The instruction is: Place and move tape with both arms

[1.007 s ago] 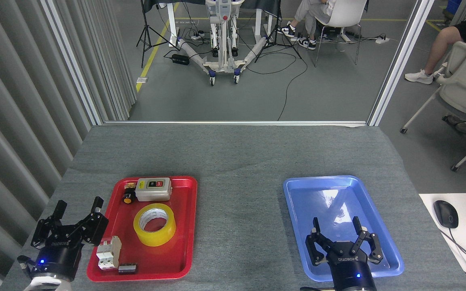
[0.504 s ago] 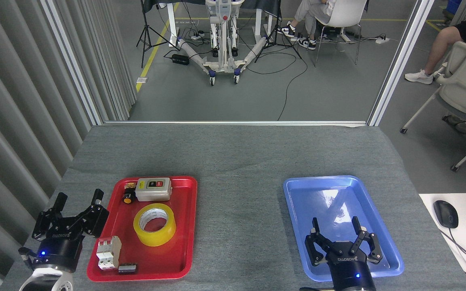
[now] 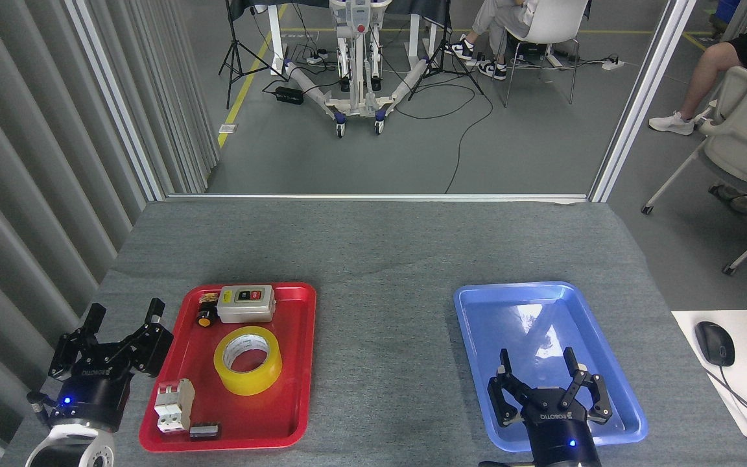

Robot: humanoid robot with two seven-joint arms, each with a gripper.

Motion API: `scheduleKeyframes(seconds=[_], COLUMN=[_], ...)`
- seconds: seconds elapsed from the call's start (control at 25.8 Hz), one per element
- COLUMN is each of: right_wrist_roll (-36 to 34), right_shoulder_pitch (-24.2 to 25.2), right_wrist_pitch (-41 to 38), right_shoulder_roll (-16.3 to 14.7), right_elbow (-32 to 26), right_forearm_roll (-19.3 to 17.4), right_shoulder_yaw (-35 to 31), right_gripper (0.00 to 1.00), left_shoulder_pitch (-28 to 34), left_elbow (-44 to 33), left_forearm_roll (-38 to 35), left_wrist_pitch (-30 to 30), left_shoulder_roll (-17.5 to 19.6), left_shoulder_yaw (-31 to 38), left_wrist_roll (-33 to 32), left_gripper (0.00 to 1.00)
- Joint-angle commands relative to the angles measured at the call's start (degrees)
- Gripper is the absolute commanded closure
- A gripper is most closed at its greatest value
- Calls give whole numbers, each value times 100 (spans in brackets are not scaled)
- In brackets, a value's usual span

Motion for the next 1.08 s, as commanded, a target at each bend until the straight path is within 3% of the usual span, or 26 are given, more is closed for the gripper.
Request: scheduleKeyframes(seconds=[0.0, 1.05], right_wrist_roll=[-1, -1], right_shoulder_pitch=[0, 9], right_wrist_pitch=[10, 19], right_shoulder_roll=[39, 12], right_elbow=[1, 1], right_forearm_roll=[15, 14], right_shoulder_yaw=[0, 0], right_gripper=[0, 0], left_shoulder_pitch=[-13, -4], left_elbow=[-1, -9], left_forearm_roll=[-5, 373], left_wrist_pitch=[4, -40], left_shoulder_roll=[2, 29], left_shoulder_yaw=[-2, 94], left_wrist_roll=[-14, -23], left_gripper=[0, 0])
